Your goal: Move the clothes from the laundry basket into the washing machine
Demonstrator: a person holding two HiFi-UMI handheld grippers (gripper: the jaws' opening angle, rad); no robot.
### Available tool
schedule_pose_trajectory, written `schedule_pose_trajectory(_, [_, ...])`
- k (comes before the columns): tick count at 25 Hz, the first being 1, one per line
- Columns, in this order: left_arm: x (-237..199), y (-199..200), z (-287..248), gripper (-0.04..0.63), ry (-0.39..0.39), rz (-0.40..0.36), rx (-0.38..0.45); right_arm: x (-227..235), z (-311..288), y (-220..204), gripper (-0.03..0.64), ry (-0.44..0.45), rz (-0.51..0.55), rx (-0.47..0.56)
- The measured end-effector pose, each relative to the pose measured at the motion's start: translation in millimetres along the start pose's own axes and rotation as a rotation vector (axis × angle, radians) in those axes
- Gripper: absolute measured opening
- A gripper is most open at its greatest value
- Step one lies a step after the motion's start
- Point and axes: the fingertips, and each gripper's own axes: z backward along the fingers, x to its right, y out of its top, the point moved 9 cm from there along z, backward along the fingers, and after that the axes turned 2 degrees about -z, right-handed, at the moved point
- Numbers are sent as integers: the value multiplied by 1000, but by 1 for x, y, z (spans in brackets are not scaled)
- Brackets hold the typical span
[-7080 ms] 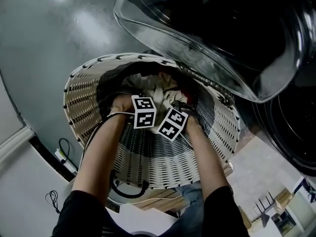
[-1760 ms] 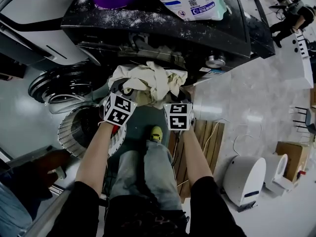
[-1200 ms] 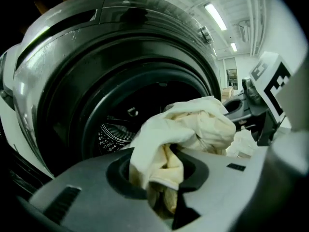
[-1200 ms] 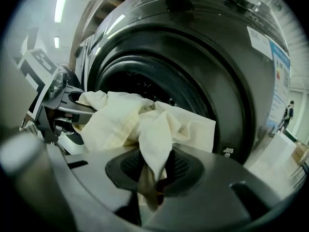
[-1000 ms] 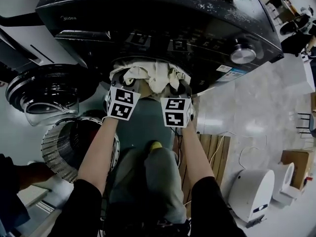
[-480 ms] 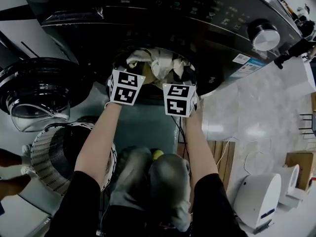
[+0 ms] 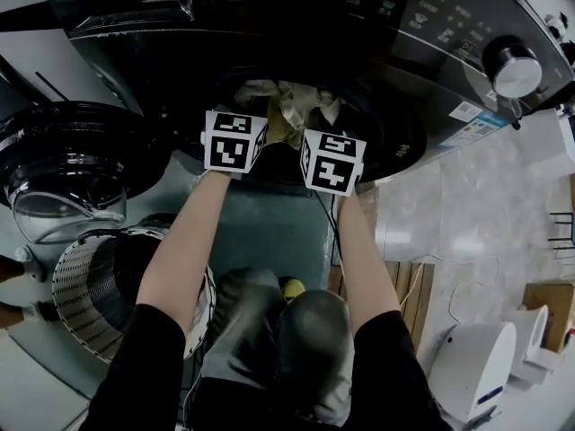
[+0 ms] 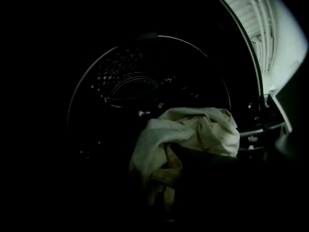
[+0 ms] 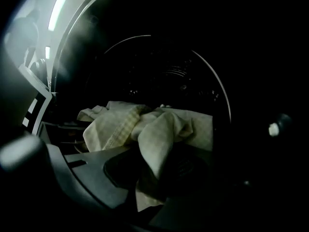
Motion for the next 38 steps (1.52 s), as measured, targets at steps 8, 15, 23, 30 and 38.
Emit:
schedule_pose_trajectory(8, [-9, 3, -14, 193, 20, 60, -11, 3, -16, 2, 264, 56, -79, -7])
schedule_pose_trajectory(15, [-7, 5, -13, 246, 23, -3, -29, 4, -15, 0, 291, 56, -98, 3])
schedule_pose_trajectory(23, [-7, 6, -12, 265, 21, -6, -75, 4, -19, -3, 307, 60, -116, -25])
schedule_pose_trajectory(30, [-8, -10, -22, 292, 12, 16, -122, 1, -29, -10, 337, 58, -87, -42])
schedule_pose_trajectory(38, [-5, -12, -25, 324, -10, 4, -120, -5, -32, -16, 413, 80, -93, -55])
